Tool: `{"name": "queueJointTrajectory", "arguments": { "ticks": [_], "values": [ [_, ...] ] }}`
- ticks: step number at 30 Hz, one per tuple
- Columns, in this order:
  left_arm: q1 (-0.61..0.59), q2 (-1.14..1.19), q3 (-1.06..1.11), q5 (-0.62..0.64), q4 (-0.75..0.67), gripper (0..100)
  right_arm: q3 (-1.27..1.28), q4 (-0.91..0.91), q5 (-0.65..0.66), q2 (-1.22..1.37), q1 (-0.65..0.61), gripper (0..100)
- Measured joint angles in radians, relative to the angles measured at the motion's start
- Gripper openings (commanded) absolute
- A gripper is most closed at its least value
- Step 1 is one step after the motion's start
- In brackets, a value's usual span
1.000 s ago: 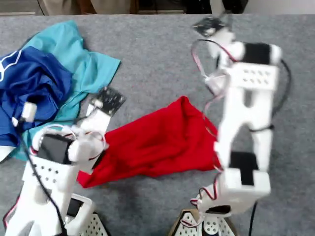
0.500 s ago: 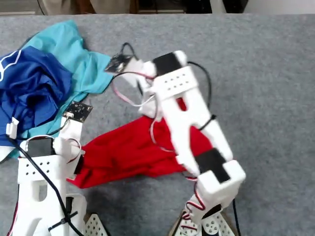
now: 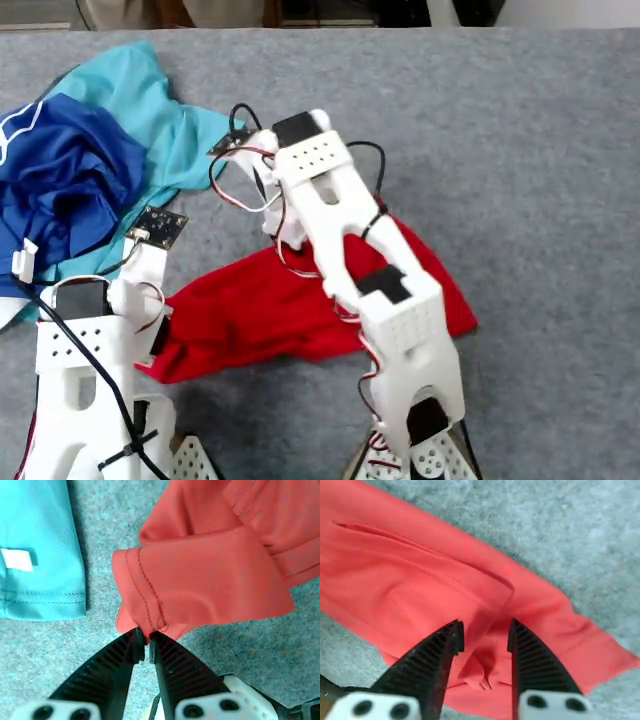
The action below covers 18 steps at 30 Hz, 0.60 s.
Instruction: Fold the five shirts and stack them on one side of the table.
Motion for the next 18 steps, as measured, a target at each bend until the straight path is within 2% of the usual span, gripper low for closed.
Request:
{"name": "queueJointTrajectory", "arguments": {
  "ticks": [18],
  "values": [
    [0.000, 0.000, 0.000, 0.000, 0.000, 2, -0.006, -0.009, -0.003, 0.061, 0.000, 15.3]
  ]
}}
